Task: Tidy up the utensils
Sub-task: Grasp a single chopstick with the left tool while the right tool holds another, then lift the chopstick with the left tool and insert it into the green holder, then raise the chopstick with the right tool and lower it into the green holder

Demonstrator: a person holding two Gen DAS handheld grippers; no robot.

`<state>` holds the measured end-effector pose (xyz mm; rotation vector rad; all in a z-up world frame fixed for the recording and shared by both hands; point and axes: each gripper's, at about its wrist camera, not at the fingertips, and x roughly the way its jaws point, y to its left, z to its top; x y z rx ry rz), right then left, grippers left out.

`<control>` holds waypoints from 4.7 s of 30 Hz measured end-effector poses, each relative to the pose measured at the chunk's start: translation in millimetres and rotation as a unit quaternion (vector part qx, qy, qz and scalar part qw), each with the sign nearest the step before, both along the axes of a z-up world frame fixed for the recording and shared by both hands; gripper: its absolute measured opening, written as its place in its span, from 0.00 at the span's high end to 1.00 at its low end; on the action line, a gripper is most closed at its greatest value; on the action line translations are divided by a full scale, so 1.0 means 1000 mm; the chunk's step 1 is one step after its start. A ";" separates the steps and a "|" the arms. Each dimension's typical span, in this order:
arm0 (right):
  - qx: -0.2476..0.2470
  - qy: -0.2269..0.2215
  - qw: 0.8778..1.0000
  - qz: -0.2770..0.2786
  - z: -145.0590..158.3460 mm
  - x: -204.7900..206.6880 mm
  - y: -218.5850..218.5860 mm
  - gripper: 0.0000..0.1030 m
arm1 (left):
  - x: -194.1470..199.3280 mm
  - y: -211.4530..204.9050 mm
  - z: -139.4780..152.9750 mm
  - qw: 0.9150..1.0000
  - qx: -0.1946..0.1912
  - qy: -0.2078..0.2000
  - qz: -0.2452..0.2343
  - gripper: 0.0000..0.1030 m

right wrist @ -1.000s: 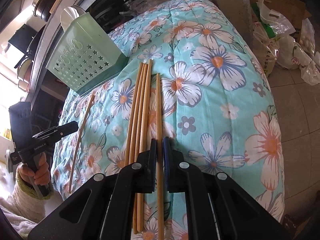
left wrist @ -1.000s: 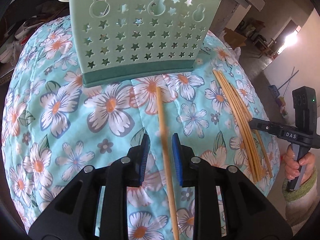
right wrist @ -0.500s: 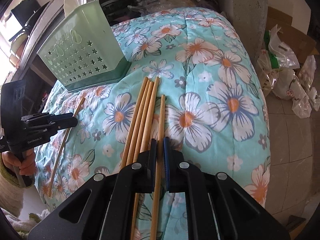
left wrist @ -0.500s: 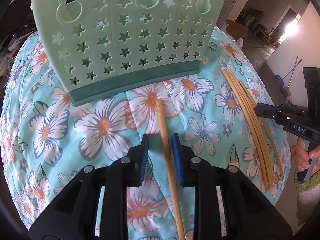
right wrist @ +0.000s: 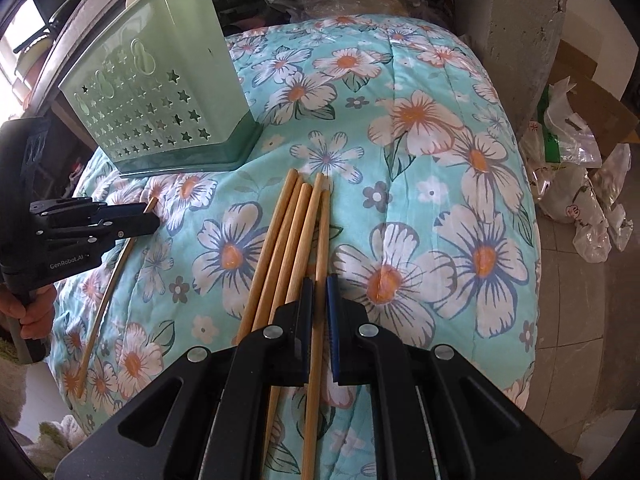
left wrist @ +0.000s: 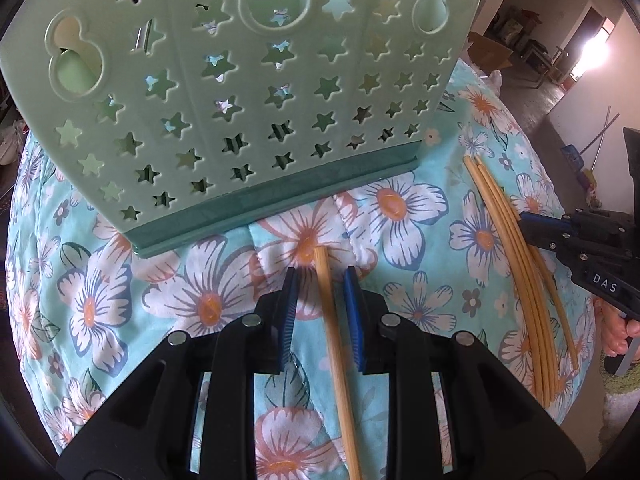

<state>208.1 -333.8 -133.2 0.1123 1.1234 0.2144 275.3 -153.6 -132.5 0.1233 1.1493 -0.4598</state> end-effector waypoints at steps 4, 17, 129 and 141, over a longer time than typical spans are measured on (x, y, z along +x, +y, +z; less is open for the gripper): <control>0.006 0.003 1.000 -0.005 -0.001 0.001 -0.001 0.93 | -0.001 -0.002 -0.002 1.000 0.012 -0.012 0.005 0.86; 0.060 -0.039 0.997 -0.042 0.036 -0.018 -0.022 0.94 | -0.026 0.018 0.020 0.999 -0.030 -0.037 0.019 0.94; 0.135 -0.412 0.900 0.049 0.242 0.128 0.142 0.94 | -0.111 0.215 0.140 0.931 -0.187 -0.253 0.186 0.30; 0.068 -0.377 0.922 0.060 0.200 0.149 0.156 0.94 | -0.110 0.226 0.131 0.929 -0.185 -0.250 0.201 0.30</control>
